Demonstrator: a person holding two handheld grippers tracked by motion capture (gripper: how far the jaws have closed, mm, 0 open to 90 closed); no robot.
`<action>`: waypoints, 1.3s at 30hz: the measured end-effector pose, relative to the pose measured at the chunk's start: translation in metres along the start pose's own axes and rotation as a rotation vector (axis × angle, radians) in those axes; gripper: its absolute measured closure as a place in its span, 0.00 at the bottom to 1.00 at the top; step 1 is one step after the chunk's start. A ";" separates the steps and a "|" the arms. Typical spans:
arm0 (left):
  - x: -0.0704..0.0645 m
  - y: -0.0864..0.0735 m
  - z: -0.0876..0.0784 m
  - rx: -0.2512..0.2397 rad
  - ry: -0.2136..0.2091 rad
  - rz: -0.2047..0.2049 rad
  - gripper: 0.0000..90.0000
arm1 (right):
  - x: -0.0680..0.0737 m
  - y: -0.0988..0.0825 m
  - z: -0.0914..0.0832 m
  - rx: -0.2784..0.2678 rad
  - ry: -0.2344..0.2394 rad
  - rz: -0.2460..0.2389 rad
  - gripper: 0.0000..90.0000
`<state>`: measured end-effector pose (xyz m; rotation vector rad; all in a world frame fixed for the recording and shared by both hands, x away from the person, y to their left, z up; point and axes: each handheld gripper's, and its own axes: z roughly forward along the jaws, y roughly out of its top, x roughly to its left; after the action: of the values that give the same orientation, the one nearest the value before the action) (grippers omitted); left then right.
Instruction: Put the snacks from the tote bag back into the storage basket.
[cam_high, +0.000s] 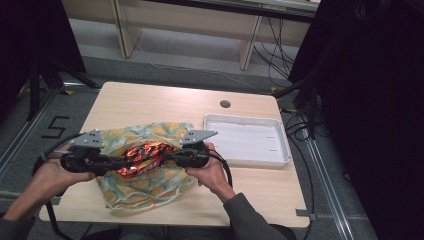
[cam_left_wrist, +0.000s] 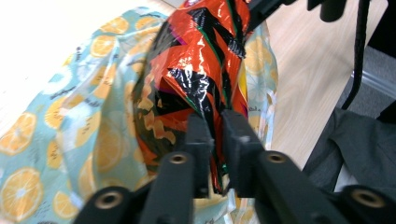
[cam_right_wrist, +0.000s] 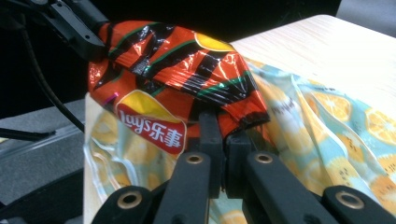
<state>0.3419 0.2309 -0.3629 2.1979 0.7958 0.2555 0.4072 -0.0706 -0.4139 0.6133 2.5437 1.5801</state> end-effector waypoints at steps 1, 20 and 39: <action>0.000 0.000 -0.003 0.001 0.011 -0.001 0.84 | 0.002 0.003 -0.002 0.018 0.010 0.000 1.00; 0.010 -0.093 -0.015 0.063 0.262 -0.207 0.36 | 0.011 0.036 0.005 -0.021 0.066 -0.010 1.00; 0.012 -0.109 0.005 0.048 0.338 -0.284 0.29 | 0.033 0.106 -0.025 -0.082 0.178 -0.010 1.00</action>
<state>0.3030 0.2908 -0.4463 2.0792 1.2980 0.4757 0.4011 -0.0381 -0.3053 0.4709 2.5826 1.8008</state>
